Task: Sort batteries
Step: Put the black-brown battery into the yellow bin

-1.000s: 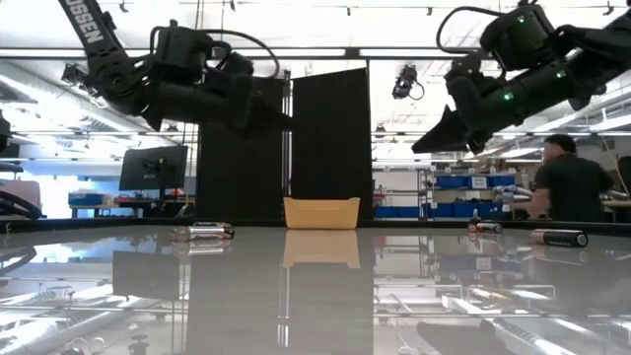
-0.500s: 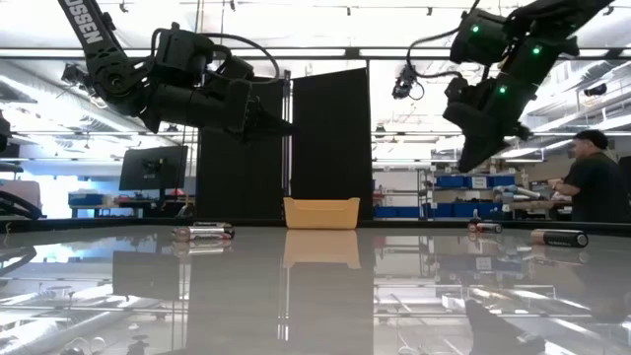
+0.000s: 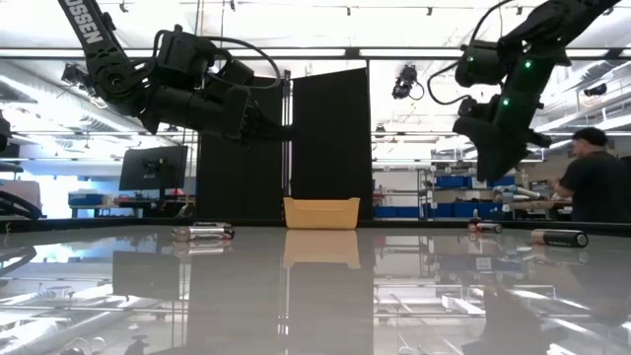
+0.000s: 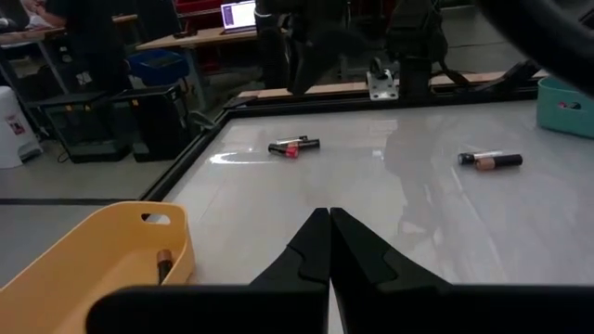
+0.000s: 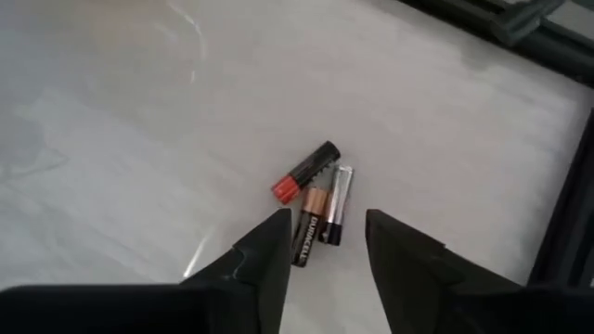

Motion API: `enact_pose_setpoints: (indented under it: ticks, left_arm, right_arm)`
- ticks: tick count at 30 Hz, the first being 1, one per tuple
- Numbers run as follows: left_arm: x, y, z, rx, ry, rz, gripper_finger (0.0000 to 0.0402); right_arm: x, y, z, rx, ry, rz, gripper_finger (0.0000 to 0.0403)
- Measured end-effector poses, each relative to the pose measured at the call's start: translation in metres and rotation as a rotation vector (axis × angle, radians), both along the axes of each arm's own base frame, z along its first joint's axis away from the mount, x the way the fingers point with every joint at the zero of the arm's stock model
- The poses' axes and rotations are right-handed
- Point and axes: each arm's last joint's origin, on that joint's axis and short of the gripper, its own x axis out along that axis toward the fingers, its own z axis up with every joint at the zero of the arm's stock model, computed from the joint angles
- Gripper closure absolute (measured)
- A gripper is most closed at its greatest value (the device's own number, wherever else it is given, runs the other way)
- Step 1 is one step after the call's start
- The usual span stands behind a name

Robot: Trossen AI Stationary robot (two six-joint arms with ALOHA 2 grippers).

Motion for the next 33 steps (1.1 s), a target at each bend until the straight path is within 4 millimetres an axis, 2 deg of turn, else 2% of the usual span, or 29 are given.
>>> enact_pose_setpoints:
  ticks: [9, 17, 26, 33]
  left_arm:
    - [0.0, 0.0, 0.0, -0.003, 0.003, 0.0, 0.0392]
    - [0.0, 0.0, -0.002, -0.007, 0.018, 0.0, 0.0392]
    - [0.0, 0.0, -0.002, -0.006, 0.018, 0.0, 0.0392]
    - [0.0, 0.0, -0.002, 0.029, 0.022, -0.005, 0.0392]
  right_arm:
    - [0.009, -0.008, -0.023, 0.112, 0.063, -0.011, 0.0248]
    - [0.021, 0.0, -0.039, 0.195, 0.106, -0.007, 0.0248]
    - [0.031, 0.011, -0.048, 0.233, 0.139, -0.01, 0.0249]
    - [0.031, 0.012, -0.051, 0.238, 0.134, -0.054, 0.0249]
